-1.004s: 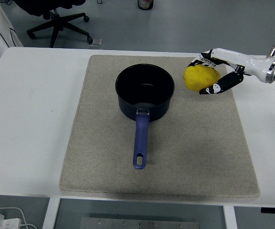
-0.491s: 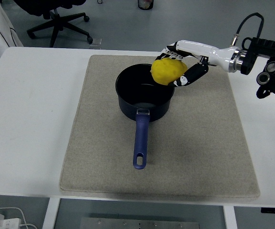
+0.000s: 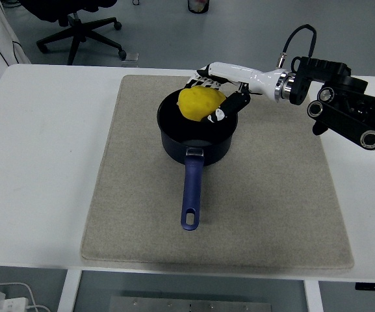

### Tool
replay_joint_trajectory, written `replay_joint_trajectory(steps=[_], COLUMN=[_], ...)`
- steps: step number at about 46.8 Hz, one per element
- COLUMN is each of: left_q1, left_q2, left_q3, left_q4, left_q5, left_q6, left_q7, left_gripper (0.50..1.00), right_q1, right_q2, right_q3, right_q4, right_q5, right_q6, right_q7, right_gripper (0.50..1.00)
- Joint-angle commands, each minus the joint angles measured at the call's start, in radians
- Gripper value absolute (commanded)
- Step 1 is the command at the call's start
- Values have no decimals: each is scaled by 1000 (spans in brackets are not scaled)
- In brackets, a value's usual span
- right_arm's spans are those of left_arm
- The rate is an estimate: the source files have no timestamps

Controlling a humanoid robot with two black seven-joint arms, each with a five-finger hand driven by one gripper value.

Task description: Put the potato in the blue pot

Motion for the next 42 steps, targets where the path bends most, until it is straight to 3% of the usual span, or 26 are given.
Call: replay_joint_trajectory(steps=[1, 17, 20, 25, 29, 36, 42], left_q1=[0, 0, 0, 0, 0, 0, 0], left_q2=[0, 0, 0, 0, 0, 0, 0], left_q3=[0, 0, 0, 0, 0, 0, 0], left_q4=[0, 0, 0, 0, 0, 0, 0], left_q5=[0, 0, 0, 0, 0, 0, 0], left_q6=[0, 0, 0, 0, 0, 0, 0], left_q7=[0, 0, 0, 0, 0, 0, 0], left_gripper=[996, 996, 996, 996, 996, 996, 996], right_q1=[-2, -14, -14, -14, -14, -14, -14], right_q2=[23, 62, 62, 63, 65, 65, 63], right_q3=[-3, -34, -33, -33, -34, -34, -34], right_q4=[-22, -65, -67, -67, -67, -67, -67], right_q5=[1, -6, -6, -6, -7, -7, -9], right_q6=[0, 0, 0, 0, 0, 2, 2], right_q7=[0, 0, 0, 0, 0, 0, 0], right_gripper=[500, 504, 553, 684, 750, 817, 836])
